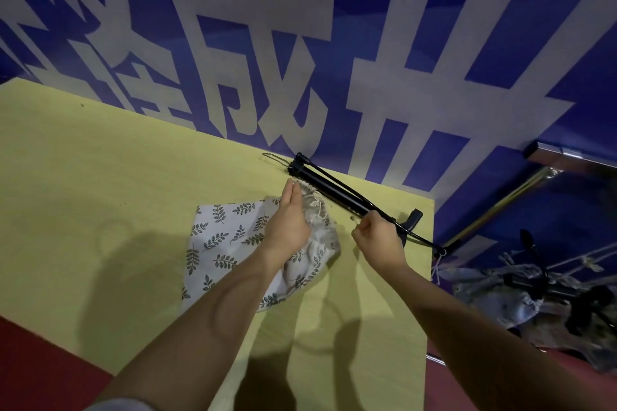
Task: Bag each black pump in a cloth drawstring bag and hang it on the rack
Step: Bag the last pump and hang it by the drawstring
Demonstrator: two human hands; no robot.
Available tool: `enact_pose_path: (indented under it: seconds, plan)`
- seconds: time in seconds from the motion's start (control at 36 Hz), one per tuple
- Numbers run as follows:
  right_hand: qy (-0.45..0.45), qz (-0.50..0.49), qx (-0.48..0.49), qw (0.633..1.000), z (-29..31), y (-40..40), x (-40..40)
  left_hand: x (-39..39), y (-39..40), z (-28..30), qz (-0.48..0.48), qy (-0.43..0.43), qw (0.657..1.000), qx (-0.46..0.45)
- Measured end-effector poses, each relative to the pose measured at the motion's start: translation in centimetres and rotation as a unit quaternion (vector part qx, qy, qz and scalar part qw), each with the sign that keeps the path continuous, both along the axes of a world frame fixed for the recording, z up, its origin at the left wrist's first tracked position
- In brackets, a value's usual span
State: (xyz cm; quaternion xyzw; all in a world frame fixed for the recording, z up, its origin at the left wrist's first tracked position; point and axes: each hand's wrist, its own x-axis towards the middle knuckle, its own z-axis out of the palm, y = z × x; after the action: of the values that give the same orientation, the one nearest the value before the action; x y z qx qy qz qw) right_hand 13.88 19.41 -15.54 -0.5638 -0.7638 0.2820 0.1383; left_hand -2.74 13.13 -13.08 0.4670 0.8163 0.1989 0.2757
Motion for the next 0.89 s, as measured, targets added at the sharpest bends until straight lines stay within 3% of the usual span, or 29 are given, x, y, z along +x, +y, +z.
enact_pose_path:
  seconds: [0.11, 0.25, 0.42, 0.53, 0.72, 0.89]
  plan:
    - [-0.023, 0.13, 0.008, 0.991, -0.3, 0.1, -0.9, 0.2, -0.3, 0.2, -0.024, -0.013, 1.0, 0.013]
    - [0.019, 0.226, 0.023, 0.974, -0.4, 0.5, -3.1, -0.3, -0.5, -0.3, -0.05, -0.031, 0.998, 0.022]
    - [0.02, 0.122, 0.063, 0.99, -0.3, 2.6, -3.7, -0.9, 0.3, -0.3, -0.043, -0.041, 0.998, 0.025]
    - [-0.065, 0.078, 0.054, 0.993, -0.6, 4.7, -3.7, -1.2, 2.0, 0.0, -0.038, -0.04, 0.998, 0.031]
    - [-0.197, 0.122, -0.068, 0.97, -2.6, 8.0, -3.8, -1.9, 3.8, -0.2, -0.054, -0.029, 0.998, 0.033]
    - [-0.243, 0.131, -0.009, 0.961, -3.8, 9.0, -4.5, -2.8, 4.6, -0.9, -0.06, -0.017, 0.998, 0.007]
